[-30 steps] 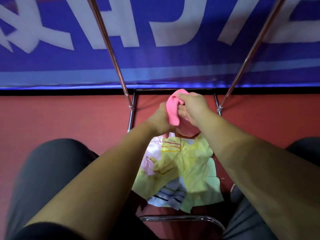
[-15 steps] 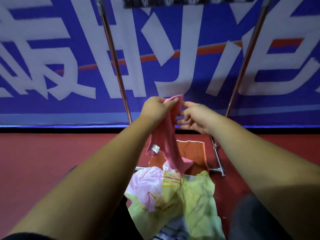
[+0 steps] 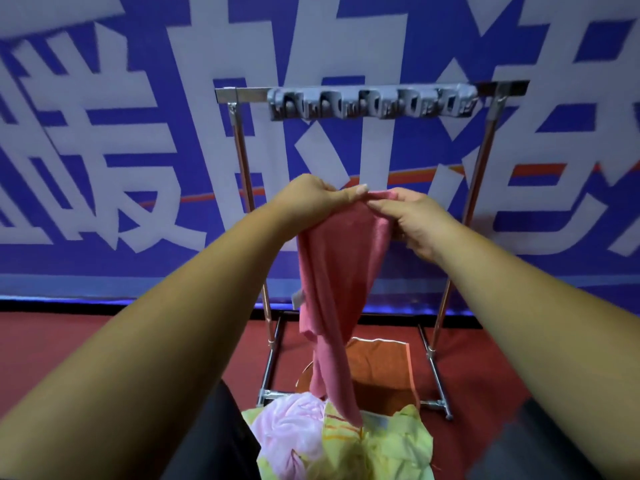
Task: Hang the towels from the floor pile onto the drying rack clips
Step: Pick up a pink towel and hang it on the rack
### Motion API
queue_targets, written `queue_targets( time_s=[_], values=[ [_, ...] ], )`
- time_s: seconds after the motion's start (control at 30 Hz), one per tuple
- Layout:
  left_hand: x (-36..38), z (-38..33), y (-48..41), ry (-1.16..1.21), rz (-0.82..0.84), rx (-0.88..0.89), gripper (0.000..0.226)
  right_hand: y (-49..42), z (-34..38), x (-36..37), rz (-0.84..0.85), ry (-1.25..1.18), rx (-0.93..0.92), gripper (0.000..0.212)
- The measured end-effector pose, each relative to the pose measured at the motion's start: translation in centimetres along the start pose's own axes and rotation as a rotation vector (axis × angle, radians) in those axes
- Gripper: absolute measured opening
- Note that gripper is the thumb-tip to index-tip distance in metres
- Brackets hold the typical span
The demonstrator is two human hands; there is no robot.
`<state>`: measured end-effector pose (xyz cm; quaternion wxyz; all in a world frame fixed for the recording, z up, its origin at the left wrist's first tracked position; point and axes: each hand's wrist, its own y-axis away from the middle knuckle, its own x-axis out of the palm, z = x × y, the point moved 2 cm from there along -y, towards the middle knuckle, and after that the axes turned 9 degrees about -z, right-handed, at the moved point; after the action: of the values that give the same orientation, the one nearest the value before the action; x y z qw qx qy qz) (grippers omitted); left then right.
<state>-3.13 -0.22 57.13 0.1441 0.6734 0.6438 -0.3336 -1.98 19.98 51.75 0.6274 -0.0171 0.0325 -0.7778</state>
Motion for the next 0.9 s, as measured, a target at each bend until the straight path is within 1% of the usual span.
queue_targets(
  time_s=[0.07,0.1,0.13,0.2,0.27,0.4,0.53,0.67,0.77,0.9],
  values=[
    [-1.4,-0.7,-0.2,0.001,0.024,0.034,0.057,0.2,2.1,-0.1,0.044,-0.068,-0.012,0.018],
    [-2.0,-0.8,-0.3,0.003,0.035,0.041,0.053,0.3,3.1,-0.1,0.065,-0.08,-0.019,0.015],
    [-2.6,-0.9,-0.3,0.004,0.046,0.043,0.051,0.3,4.0,-0.1,0.07,-0.08,-0.03,0.011],
    [-3.6,-0.6,-0.3,-0.005,0.061,0.051,0.048,0.2,5.6,-0.2,0.037,-0.064,-0.07,0.011],
    [-4.4,0.0,-0.3,-0.001,0.064,0.044,0.046,-0.1,7.0,-0.3,-0.039,-0.049,-0.107,0.01],
    [-5.4,1.6,-0.6,0.037,0.057,0.009,0.052,-0.7,9.3,-0.6,-0.148,-0.066,-0.14,0.011],
    [-6.1,3.9,-1.2,0.072,0.048,-0.014,0.04,-1.7,10.7,-1.3,-0.314,-0.132,-0.183,0.014],
    [-6.7,5.8,-1.0,0.14,0.026,-0.067,0.022,-2.6,11.2,-2.9,-0.48,-0.138,-0.181,0.019],
    [-6.9,6.9,-1.0,0.251,-0.011,-0.103,0.017,-2.9,11.2,-4.3,-0.573,-0.125,-0.151,0.019],
    [-7.0,7.0,-1.2,0.535,-0.015,-0.172,0.024,-2.7,10.3,-5.5,-0.586,-0.077,-0.069,0.012]
  ],
)
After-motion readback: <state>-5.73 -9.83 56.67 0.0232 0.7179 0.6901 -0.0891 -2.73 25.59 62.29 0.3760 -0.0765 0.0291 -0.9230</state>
